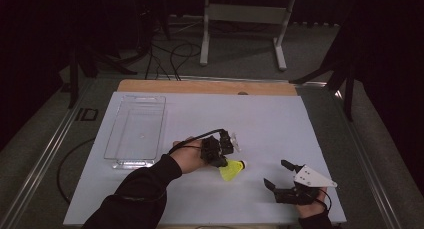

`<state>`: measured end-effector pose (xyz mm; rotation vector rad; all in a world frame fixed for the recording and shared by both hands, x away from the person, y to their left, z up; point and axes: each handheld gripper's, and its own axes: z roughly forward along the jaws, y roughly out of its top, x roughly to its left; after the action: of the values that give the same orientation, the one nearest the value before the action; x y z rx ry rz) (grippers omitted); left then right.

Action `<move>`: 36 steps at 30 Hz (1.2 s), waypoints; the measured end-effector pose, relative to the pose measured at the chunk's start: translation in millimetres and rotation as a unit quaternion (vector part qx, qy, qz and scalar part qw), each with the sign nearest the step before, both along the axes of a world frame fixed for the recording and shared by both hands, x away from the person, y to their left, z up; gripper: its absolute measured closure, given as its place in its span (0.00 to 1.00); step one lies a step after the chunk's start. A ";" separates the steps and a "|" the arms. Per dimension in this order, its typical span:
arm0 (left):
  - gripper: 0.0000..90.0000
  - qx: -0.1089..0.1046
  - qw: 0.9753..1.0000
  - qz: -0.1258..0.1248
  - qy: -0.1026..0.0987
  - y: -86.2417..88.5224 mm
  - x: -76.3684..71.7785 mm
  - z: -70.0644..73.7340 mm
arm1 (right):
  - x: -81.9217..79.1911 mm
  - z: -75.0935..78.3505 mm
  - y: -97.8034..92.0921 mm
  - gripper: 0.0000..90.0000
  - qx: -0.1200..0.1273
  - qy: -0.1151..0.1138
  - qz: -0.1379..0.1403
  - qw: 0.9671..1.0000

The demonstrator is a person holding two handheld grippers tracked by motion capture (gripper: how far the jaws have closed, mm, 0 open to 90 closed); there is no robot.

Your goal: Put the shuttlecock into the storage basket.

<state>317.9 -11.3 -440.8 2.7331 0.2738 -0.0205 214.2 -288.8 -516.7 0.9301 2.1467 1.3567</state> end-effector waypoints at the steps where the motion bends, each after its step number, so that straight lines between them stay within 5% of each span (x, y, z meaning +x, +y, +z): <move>1: 1.00 -0.004 1.000 0.006 0.003 1.3 0.8 1.9 | 0.1 -0.1 0.1 0.13 0.001 0.000 0.000 1.000; 19: 1.00 -0.007 0.999 0.040 -0.020 29.6 11.1 35.8 | 0.5 -0.7 0.6 0.13 -0.001 0.002 0.000 1.000; 36: 1.00 -0.014 0.995 0.086 -0.047 65.6 19.5 64.4 | 0.7 -1.2 1.5 0.13 -0.003 0.003 0.001 1.000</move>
<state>337.4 54.3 -376.4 2.6644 0.4769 0.1506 215.0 -287.3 -517.9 0.9306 2.1560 1.3507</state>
